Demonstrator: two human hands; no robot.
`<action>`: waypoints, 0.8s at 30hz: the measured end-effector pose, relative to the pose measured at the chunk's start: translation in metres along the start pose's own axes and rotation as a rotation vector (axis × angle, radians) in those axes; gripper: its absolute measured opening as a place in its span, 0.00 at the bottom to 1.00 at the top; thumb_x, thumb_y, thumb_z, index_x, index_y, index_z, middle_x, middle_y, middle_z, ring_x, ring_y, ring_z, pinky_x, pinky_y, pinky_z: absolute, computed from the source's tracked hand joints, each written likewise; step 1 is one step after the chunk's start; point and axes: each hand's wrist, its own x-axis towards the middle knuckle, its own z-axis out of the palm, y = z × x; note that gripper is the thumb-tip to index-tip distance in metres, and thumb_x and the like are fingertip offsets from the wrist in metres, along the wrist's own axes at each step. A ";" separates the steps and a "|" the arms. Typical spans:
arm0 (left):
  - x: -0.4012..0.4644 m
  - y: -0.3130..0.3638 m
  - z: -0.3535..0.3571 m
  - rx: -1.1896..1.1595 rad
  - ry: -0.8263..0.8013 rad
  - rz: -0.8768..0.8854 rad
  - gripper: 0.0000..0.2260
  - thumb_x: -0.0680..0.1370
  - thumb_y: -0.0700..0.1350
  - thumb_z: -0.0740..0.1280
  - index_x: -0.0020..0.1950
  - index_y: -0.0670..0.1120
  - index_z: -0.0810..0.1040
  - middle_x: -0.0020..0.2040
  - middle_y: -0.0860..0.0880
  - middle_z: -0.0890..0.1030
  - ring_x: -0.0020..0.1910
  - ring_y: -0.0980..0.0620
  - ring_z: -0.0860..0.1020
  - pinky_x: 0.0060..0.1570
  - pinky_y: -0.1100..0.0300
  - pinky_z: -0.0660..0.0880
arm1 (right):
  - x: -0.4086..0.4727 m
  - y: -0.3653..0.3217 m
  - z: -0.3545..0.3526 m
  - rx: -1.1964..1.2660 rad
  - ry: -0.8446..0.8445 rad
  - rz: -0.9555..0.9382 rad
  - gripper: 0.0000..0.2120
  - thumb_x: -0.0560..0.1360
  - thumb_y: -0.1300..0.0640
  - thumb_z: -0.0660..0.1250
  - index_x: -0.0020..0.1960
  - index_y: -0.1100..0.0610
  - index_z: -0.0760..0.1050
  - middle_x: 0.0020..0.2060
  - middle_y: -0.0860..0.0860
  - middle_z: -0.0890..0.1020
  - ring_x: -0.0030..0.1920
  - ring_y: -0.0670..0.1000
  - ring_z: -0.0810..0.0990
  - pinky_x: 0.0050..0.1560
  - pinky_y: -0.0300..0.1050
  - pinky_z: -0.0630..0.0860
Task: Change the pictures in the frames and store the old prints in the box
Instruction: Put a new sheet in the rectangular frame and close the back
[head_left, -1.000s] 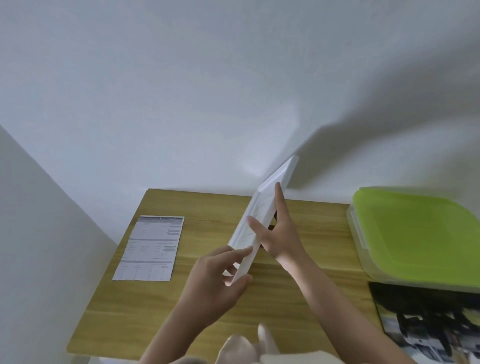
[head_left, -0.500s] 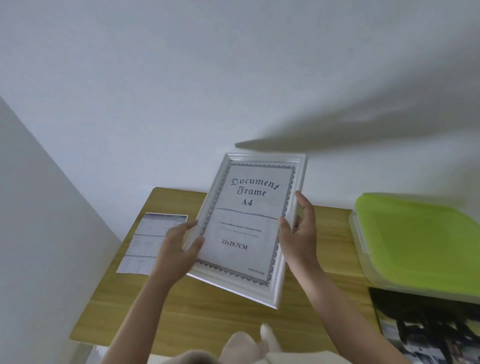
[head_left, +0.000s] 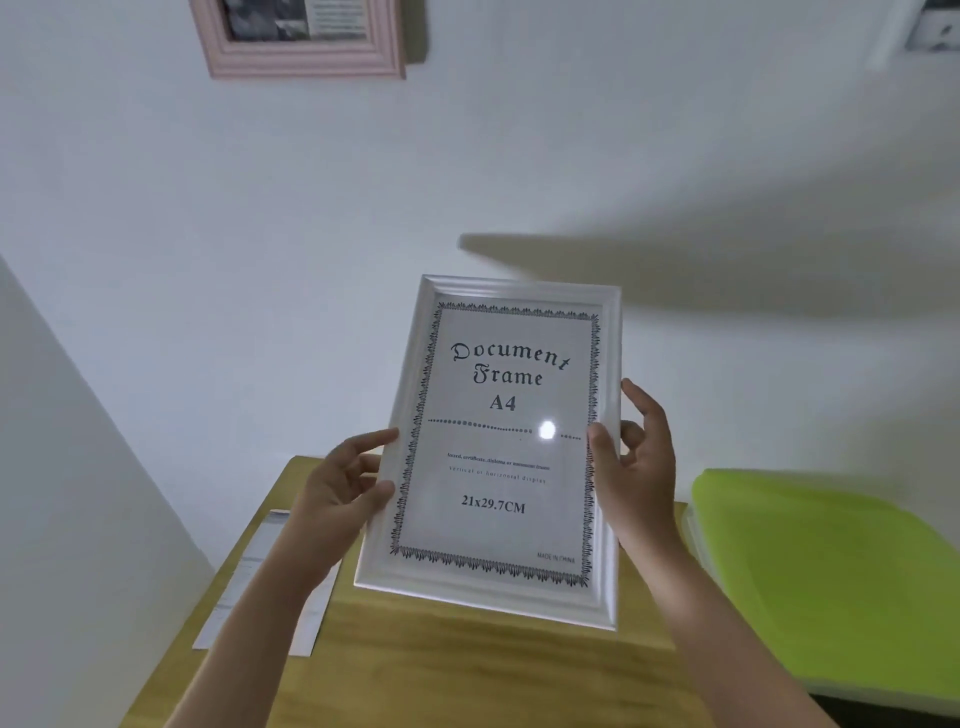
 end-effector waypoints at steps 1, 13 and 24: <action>0.007 0.009 0.004 0.009 0.006 0.030 0.21 0.75 0.29 0.65 0.61 0.51 0.75 0.45 0.42 0.80 0.40 0.51 0.80 0.41 0.59 0.80 | 0.009 -0.006 -0.002 -0.005 0.008 -0.037 0.22 0.76 0.60 0.65 0.66 0.44 0.66 0.38 0.55 0.80 0.31 0.51 0.75 0.33 0.44 0.73; 0.097 0.122 0.039 0.067 0.062 0.433 0.25 0.68 0.41 0.68 0.61 0.63 0.74 0.43 0.43 0.82 0.39 0.48 0.79 0.45 0.56 0.78 | 0.135 -0.105 -0.022 0.072 0.151 -0.438 0.24 0.75 0.61 0.67 0.62 0.36 0.68 0.40 0.55 0.82 0.37 0.52 0.81 0.37 0.43 0.76; 0.173 0.202 0.072 0.178 0.124 0.667 0.27 0.73 0.32 0.66 0.60 0.63 0.70 0.41 0.46 0.82 0.39 0.49 0.79 0.45 0.60 0.78 | 0.232 -0.167 -0.039 0.107 0.206 -0.653 0.26 0.74 0.60 0.70 0.61 0.35 0.68 0.42 0.61 0.81 0.39 0.53 0.79 0.38 0.36 0.75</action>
